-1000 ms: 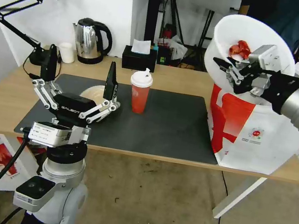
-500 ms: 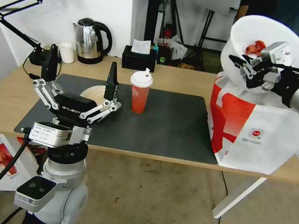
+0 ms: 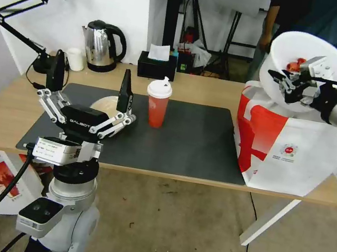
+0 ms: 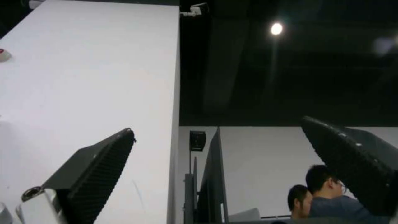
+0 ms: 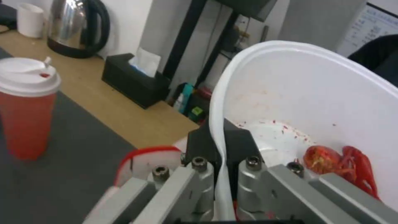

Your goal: Pick up the trash from the table and place it into the takeout bag.

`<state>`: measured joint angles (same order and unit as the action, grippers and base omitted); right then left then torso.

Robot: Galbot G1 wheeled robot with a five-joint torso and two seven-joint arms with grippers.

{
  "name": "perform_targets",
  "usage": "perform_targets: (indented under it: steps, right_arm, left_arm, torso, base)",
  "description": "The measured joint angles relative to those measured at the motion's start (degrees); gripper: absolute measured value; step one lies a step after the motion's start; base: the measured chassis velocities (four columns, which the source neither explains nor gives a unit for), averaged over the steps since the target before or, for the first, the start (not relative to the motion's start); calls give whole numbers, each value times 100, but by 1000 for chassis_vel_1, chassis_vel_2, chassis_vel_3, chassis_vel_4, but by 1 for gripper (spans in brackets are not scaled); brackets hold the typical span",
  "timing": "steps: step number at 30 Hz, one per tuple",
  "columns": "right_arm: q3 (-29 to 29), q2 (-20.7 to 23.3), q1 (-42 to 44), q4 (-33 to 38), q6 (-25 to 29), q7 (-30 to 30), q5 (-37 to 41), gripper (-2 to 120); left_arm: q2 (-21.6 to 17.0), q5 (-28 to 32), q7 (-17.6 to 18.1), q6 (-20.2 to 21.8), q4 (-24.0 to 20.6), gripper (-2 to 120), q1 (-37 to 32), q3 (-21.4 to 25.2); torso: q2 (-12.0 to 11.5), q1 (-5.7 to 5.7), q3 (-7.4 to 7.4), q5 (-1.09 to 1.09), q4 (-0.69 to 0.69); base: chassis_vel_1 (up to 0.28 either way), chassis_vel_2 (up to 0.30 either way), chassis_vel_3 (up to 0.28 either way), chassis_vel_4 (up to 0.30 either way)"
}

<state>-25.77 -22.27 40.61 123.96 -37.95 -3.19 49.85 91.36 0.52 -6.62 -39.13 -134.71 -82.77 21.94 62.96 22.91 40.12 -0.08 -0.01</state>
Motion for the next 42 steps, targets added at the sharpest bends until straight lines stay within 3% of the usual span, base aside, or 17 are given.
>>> perform_targets:
  steps: [42]
  right_arm:
    - [-300, -17, 601, -100, 187, -146, -323, 0]
  left_arm:
    - [-1, -4, -1, 13, -53, 100, -10, -2]
  torso:
    - [0, 0, 0, 0, 1]
  base:
    - [0, 0, 0, 0]
